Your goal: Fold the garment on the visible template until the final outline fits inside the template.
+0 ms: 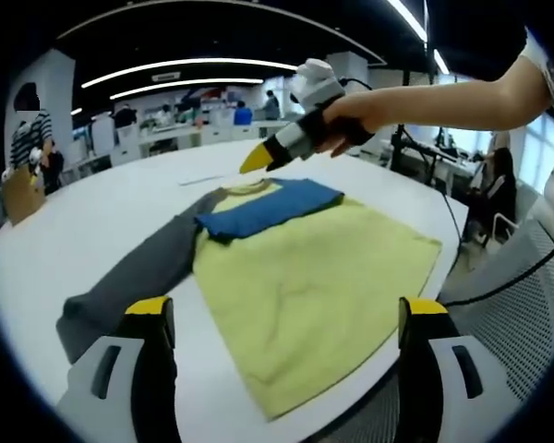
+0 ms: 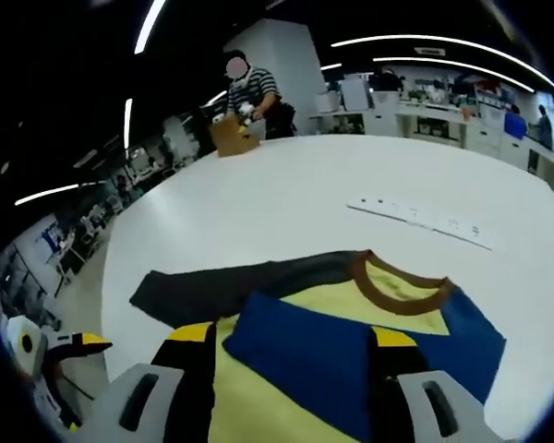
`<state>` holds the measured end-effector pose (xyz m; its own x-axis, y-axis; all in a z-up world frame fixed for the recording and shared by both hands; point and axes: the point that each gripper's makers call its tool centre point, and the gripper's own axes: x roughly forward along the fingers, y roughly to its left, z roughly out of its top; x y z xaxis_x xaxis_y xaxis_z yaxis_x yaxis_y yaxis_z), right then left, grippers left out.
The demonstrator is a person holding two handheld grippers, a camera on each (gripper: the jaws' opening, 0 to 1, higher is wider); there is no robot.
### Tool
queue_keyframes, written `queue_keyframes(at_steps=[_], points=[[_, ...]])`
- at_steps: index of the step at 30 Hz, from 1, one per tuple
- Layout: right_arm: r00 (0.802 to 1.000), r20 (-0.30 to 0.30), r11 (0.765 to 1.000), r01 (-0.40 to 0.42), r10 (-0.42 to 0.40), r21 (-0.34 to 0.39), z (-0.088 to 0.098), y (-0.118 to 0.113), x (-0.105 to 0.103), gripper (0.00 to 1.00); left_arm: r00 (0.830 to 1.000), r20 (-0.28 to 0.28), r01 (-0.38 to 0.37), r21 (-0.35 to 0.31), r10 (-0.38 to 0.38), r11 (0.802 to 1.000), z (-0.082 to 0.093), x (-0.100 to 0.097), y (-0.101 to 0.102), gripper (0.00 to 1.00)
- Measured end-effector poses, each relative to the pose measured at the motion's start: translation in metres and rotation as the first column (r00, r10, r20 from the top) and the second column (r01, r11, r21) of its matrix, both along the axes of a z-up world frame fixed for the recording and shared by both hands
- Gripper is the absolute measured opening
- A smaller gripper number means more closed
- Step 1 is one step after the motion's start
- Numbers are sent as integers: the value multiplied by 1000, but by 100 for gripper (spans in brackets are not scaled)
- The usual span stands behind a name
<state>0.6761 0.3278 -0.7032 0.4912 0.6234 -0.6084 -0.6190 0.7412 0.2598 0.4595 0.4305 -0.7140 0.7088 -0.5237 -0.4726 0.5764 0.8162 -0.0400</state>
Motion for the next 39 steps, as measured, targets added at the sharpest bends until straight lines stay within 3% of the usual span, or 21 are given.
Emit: queue_keyframes(at_steps=[3,8,14,21,28,39], points=[[1000,0,1000,21,-21,13,0,-14,0,78,1000,10,0,2,0,1000,2,0,0,98],[999,6,999,32,-32,7,1,-38,-1,84,1000,7,-5,5,5,1000,0,1,3,99],[997,-30,995,79,-78,56,0,-63,1,98,1000,5,-3,6,3,1000,-1,1,3,99],[994,-41,993,103,-101,54,-5,-96,-3,99,1000,0,8,13,-8,1000,-1,0,0,99],[994,-25,993,111,-110,41,-10,-133,-10,90,1000,-4,10,14,-10,1000,-1,-1,-1,99],[992,-20,992,128,-128,11,-26,-179,-22,54,1000,-6,21,13,-21,1000,1,0,-8,99]])
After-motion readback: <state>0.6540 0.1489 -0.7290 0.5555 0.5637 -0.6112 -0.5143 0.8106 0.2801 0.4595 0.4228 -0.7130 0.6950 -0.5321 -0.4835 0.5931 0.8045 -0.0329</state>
